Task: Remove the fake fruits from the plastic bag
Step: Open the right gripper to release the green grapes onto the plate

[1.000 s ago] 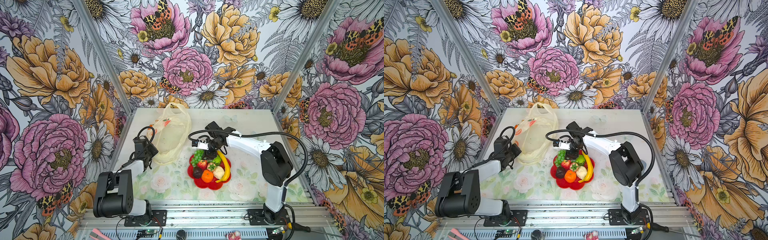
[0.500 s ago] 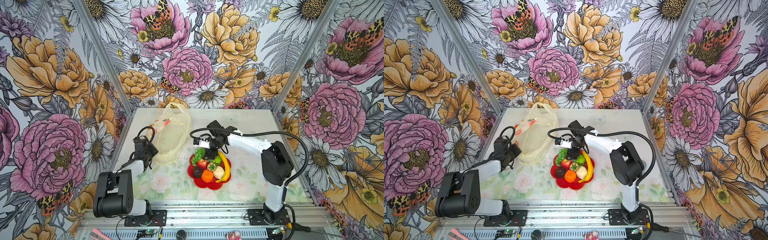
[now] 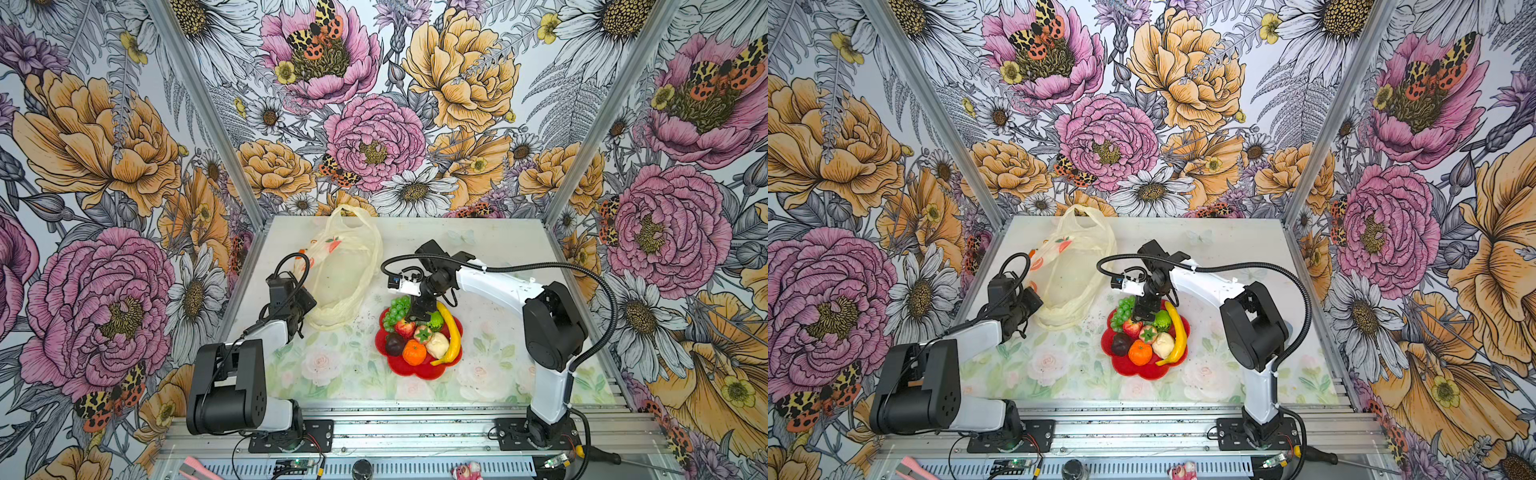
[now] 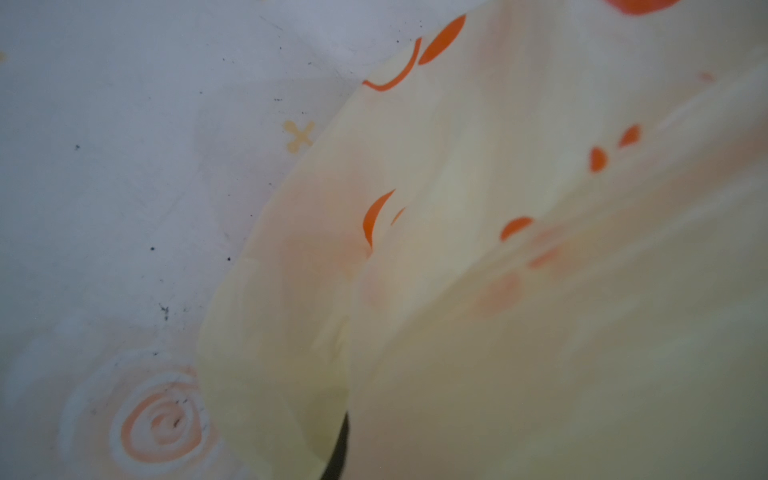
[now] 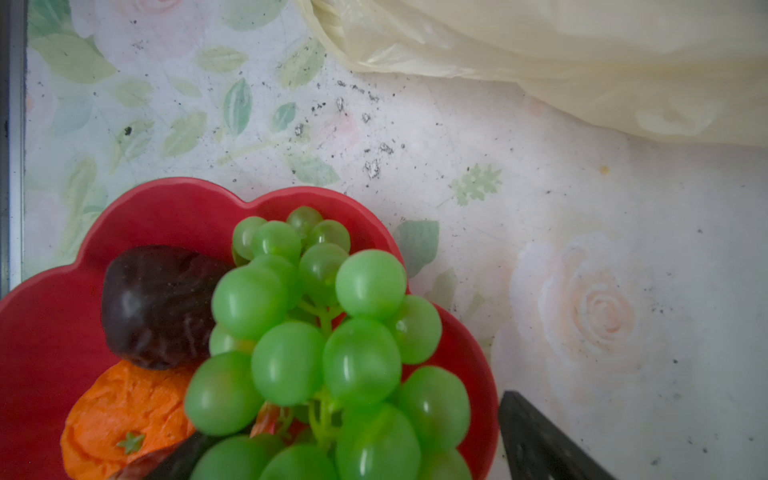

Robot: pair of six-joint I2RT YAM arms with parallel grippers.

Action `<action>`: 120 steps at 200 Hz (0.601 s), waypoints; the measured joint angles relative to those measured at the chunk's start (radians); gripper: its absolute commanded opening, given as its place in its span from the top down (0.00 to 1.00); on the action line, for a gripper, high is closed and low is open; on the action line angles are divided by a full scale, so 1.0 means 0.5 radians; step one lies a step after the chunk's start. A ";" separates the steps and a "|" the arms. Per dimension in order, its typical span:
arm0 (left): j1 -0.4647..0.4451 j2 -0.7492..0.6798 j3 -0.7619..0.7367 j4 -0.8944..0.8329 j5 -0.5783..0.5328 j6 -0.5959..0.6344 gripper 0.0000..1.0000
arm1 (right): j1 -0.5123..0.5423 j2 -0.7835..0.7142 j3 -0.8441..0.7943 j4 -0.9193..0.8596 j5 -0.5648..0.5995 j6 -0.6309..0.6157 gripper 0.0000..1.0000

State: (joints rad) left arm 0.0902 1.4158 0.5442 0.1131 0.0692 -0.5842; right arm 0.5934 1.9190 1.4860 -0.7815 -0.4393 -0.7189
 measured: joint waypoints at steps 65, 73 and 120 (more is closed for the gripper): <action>0.000 0.000 0.000 -0.001 0.000 0.000 0.95 | -0.059 0.000 0.000 -0.002 -0.188 0.044 0.02; 0.000 0.000 0.000 -0.001 0.000 0.000 0.95 | -0.059 0.000 0.000 -0.002 -0.201 0.054 0.02; 0.000 0.000 0.000 -0.001 0.000 0.000 0.95 | -0.074 0.001 0.000 0.000 -0.338 0.113 0.03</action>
State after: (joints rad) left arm 0.0902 1.4158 0.5442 0.1127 0.0692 -0.5842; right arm 0.5564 1.9194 1.4860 -0.7815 -0.6083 -0.6624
